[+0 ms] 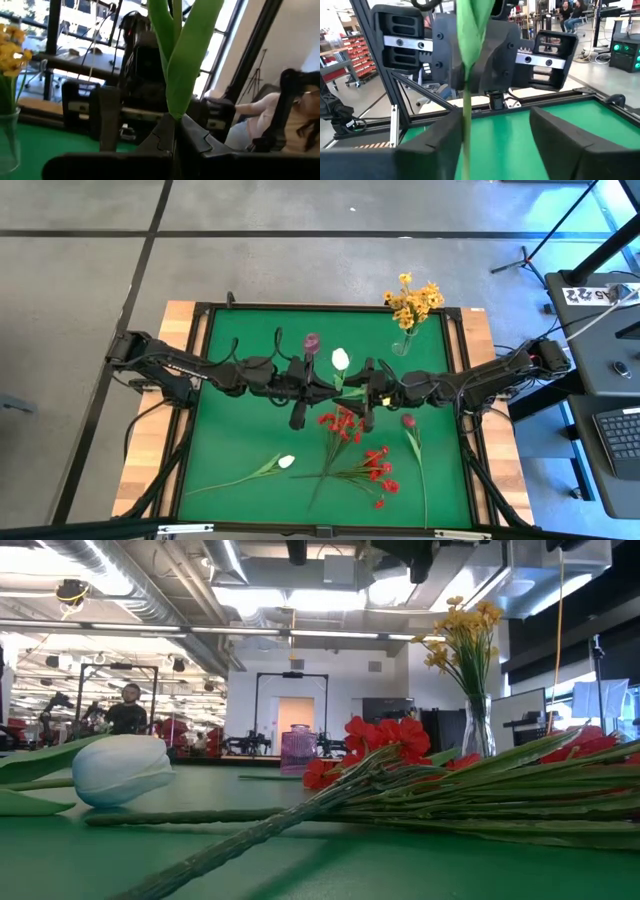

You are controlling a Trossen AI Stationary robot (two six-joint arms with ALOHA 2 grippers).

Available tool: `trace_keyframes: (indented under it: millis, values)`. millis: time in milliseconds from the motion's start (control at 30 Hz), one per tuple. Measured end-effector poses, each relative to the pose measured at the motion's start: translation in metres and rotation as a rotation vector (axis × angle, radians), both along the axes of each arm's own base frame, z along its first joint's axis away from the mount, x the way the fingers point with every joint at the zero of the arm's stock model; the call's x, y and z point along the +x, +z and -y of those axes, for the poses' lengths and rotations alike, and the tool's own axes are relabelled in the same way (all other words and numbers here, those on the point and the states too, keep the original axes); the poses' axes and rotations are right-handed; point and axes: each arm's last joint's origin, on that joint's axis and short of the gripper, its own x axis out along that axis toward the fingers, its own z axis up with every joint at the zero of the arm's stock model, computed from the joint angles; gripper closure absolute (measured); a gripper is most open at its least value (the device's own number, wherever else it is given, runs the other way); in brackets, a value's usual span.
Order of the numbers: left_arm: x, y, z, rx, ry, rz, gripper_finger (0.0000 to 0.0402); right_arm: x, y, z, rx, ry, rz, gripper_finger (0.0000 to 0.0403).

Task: Sort flowers into vase by color
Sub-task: Put the top white flower into the transparent vase

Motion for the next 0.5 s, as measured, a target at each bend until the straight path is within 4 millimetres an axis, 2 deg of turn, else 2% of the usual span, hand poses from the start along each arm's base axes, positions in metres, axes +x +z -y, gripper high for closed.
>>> trace_keyframes:
  millis: [400, 500]
  values:
    - [0.0003, -0.0041, -0.0009, 0.005, 0.021, -0.044, 0.0401, 0.0, -0.0021, -0.0015, -0.004, 0.052, -0.021, 0.0378]
    - [0.0002, -0.0041, -0.0008, 0.004, 0.022, -0.043, 0.0401, 0.0, -0.002, -0.0019, -0.005, 0.062, -0.021, 0.0391]
